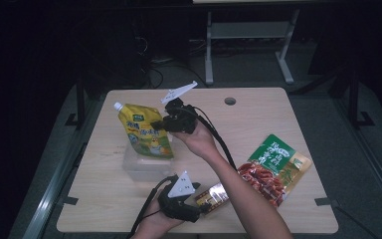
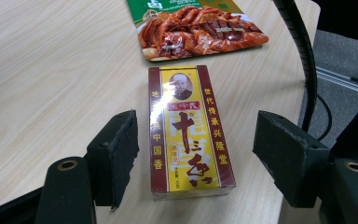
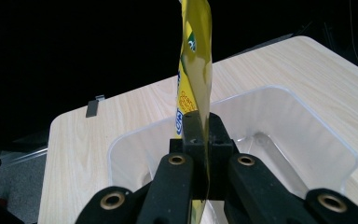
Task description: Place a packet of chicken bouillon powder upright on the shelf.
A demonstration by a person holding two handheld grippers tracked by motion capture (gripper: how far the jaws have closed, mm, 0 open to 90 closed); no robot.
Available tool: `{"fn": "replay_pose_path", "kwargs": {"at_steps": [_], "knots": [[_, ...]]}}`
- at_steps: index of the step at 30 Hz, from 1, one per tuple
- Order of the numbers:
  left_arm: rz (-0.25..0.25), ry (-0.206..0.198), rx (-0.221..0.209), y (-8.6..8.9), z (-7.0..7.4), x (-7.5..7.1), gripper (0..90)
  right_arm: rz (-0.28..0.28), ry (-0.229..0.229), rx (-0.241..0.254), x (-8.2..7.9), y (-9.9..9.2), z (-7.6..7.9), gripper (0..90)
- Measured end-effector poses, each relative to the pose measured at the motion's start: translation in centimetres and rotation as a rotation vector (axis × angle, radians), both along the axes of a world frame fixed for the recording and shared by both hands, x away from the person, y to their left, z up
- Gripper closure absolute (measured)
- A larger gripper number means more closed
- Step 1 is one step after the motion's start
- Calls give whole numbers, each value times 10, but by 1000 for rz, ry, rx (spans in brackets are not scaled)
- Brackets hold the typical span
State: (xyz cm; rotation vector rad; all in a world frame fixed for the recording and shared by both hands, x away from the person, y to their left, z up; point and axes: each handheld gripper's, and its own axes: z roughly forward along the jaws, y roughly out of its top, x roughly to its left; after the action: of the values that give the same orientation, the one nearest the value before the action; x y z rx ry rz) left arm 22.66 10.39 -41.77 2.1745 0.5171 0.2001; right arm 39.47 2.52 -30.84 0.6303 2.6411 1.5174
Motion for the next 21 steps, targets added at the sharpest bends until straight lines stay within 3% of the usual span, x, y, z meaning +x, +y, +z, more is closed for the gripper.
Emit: {"fn": "replay_pose_path", "kwargs": {"at_steps": [21], "knots": [[8,16,-16,-1,-1,-1,301,1,39,22,5,8,-20,897]]}}
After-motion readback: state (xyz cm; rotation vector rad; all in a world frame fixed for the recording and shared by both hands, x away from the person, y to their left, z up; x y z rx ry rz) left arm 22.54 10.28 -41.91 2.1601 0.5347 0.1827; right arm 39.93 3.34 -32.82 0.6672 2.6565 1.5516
